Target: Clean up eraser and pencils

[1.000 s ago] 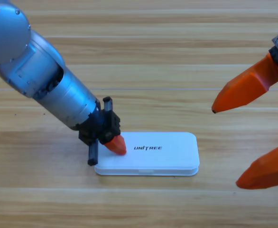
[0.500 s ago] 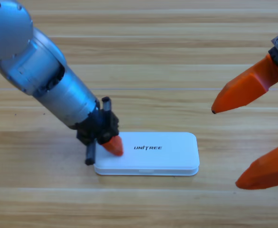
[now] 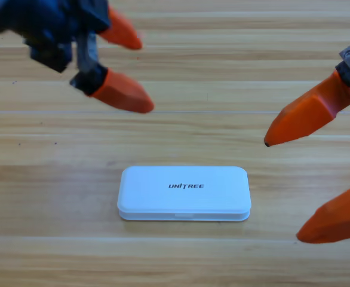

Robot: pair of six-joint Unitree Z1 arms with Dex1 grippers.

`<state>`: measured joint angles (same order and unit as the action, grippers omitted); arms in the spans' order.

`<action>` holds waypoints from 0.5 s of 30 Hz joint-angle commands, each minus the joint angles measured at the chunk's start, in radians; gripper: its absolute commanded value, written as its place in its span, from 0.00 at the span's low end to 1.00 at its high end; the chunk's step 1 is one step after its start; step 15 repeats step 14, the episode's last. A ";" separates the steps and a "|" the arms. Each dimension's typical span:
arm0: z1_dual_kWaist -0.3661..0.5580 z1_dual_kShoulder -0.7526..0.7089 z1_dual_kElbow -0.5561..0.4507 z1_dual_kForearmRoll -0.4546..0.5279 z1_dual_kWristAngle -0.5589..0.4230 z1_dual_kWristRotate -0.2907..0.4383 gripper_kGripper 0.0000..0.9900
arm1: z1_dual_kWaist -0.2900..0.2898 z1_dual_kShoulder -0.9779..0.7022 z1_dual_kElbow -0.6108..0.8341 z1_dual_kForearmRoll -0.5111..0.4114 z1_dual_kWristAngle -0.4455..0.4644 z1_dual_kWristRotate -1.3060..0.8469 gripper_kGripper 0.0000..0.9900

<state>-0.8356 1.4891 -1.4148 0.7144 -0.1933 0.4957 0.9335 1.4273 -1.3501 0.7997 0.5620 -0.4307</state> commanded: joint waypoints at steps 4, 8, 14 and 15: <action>-0.283 -0.053 0.042 -0.026 0.046 -0.140 1.00 | -0.028 0.041 0.011 -0.010 0.009 0.006 0.98; -0.346 -0.053 0.043 -0.029 0.064 -0.201 1.00 | -0.027 0.042 0.011 -0.008 0.010 0.006 0.98; -0.381 -0.067 0.076 -0.027 0.064 -0.229 1.00 | -0.027 0.051 0.013 -0.010 0.009 0.006 0.98; -0.381 -0.067 0.076 -0.027 0.064 -0.229 1.00 | -0.027 0.051 0.013 -0.010 0.009 0.006 0.98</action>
